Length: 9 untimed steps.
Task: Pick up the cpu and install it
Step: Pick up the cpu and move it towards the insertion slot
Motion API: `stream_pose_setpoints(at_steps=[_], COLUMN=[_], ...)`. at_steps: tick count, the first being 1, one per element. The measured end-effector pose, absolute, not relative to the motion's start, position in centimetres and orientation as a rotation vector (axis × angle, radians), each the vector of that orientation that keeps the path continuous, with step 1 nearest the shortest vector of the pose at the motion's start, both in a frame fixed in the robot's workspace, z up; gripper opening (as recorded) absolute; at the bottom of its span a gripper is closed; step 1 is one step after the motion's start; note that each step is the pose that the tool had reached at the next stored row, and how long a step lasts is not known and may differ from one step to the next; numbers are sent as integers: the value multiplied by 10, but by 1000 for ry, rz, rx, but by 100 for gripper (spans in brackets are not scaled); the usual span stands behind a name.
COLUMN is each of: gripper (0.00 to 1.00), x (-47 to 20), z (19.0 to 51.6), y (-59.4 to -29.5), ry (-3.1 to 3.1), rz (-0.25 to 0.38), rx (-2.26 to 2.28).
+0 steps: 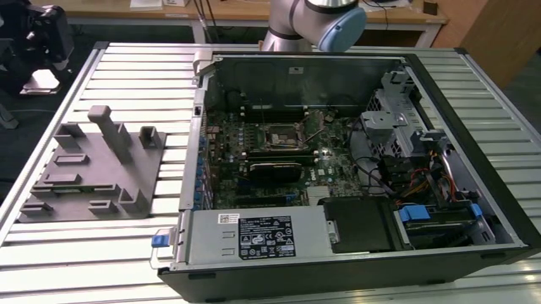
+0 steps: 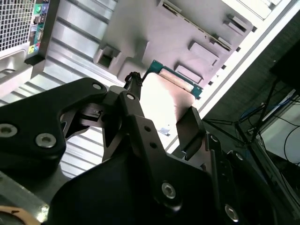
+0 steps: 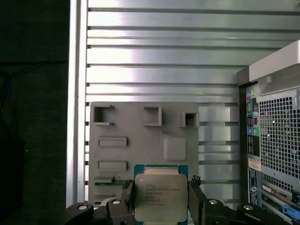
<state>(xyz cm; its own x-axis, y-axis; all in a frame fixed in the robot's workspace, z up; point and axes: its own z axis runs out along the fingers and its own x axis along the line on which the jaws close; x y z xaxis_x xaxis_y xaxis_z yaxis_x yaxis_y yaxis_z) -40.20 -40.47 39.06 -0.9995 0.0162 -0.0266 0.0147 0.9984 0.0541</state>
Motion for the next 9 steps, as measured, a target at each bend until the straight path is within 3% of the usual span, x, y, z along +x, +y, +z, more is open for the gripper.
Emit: stream_pose_setpoints(at_steps=[9], gripper=[55], x=[-374], z=[391], y=[-405], ry=[3113], rz=[84], rx=[24])
